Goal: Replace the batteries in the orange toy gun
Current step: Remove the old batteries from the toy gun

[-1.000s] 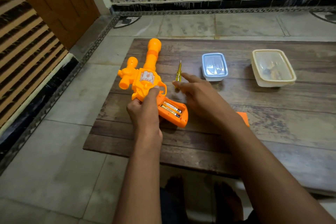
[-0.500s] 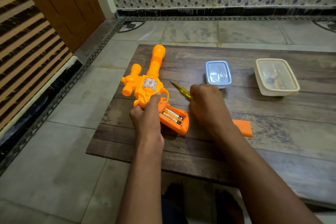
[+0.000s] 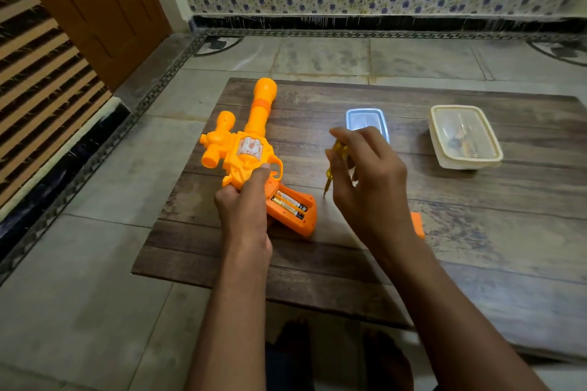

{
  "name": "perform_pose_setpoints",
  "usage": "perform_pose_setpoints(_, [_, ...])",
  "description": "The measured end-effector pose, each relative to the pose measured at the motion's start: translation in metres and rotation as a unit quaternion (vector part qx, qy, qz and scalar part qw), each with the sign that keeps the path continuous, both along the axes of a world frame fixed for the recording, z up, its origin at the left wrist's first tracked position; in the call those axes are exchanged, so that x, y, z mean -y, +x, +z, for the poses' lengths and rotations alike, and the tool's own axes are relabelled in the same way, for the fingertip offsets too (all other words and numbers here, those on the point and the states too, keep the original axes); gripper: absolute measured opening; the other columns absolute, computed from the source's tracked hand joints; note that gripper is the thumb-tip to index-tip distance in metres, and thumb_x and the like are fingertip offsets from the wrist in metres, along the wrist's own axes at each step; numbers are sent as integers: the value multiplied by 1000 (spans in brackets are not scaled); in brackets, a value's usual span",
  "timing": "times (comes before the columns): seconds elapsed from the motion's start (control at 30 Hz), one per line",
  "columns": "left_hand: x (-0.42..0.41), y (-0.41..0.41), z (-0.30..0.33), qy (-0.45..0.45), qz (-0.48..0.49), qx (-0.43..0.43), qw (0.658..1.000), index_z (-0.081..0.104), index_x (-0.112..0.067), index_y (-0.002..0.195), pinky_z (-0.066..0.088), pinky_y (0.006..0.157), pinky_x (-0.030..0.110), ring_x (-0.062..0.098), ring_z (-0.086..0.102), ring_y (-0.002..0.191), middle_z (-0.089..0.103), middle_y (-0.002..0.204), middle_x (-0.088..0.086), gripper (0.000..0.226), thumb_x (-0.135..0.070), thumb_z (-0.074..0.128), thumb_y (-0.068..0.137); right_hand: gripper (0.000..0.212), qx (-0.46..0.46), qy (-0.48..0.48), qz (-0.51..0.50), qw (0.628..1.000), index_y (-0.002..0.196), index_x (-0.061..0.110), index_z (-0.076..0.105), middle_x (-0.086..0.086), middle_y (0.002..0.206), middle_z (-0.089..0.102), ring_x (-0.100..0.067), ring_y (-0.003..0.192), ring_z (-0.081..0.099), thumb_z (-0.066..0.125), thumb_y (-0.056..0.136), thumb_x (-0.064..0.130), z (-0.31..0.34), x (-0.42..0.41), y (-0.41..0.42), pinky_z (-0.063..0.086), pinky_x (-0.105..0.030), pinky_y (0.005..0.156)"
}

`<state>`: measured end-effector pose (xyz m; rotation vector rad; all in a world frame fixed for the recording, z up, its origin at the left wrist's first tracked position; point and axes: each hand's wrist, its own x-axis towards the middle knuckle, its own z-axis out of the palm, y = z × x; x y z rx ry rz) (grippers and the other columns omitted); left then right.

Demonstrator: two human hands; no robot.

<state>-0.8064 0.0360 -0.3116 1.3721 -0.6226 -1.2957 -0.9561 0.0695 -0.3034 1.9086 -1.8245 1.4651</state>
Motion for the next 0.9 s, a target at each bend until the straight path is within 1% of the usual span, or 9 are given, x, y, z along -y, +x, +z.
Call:
perform_pose_setpoints(0.1, [-1,-1,0,-3,-5,3,1000,79,-40,67,60,91,63,36,78,92,81,92,11,25,-22,80,84,30,-12,13,12,1000,127,2,66,-12,106,64,-17,87,62,65,98,6,-1,2,2,42,-15,75])
perform_pose_setpoints(0.27, [-3,-2,3,-2,-14,3,1000,80,-31,76,60,91,63,35,79,91,81,94,11,4,-29,81,73,48,42,73,64,994,141,11,56,-8,106,71,-21,95,69,69,95,7,-3,4,1,59,-39,80])
perform_pose_setpoints(0.33, [-3,-2,3,2,-16,-3,1000,77,-24,87,60,90,65,37,79,90,80,96,14,14,-27,81,74,50,64,75,69,993,142,12,54,-8,101,75,-24,92,73,68,95,4,-2,3,0,60,-45,81])
perform_pose_setpoints(0.43, [-2,-4,4,2,-20,-29,999,75,-21,96,59,88,68,43,78,91,79,100,19,26,-27,81,72,52,86,30,60,994,144,14,50,-6,89,75,-19,81,74,68,96,8,1,0,0,62,-42,74])
perform_pose_setpoints(0.5, [-2,-4,4,-3,-20,-36,999,74,-20,97,59,88,69,44,77,92,79,100,21,20,-22,81,79,49,128,5,59,990,143,14,50,-4,85,73,-14,76,75,68,98,13,4,-1,0,62,-40,70])
perform_pose_setpoints(0.6, [-3,-5,3,-10,-30,-30,999,72,-21,98,60,91,63,36,79,88,80,93,18,8,-15,73,94,48,188,-20,65,980,141,9,51,-5,84,73,-11,76,76,71,97,16,7,-4,6,63,-38,69])
perform_pose_setpoints(0.7, [-4,-6,4,-17,-29,-19,999,71,-22,96,61,91,57,26,80,80,81,80,6,8,-14,71,96,47,223,-34,74,971,136,5,52,-6,87,75,-9,79,77,73,96,17,7,-5,15,64,-37,71])
perform_pose_setpoints(0.8, [-4,-7,6,-14,-24,-27,999,74,-19,105,59,91,64,40,78,95,80,101,16,25,-25,79,82,46,218,-29,68,973,133,6,52,-6,87,75,-12,79,77,73,96,22,4,-2,21,64,-38,71])
perform_pose_setpoints(0.9, [-2,-7,2,-13,-14,-26,999,75,-18,109,59,91,65,43,76,100,79,107,18,38,-32,80,73,46,193,-22,63,979,132,6,54,-6,87,75,-14,79,76,75,94,22,-1,1,23,63,-38,70])
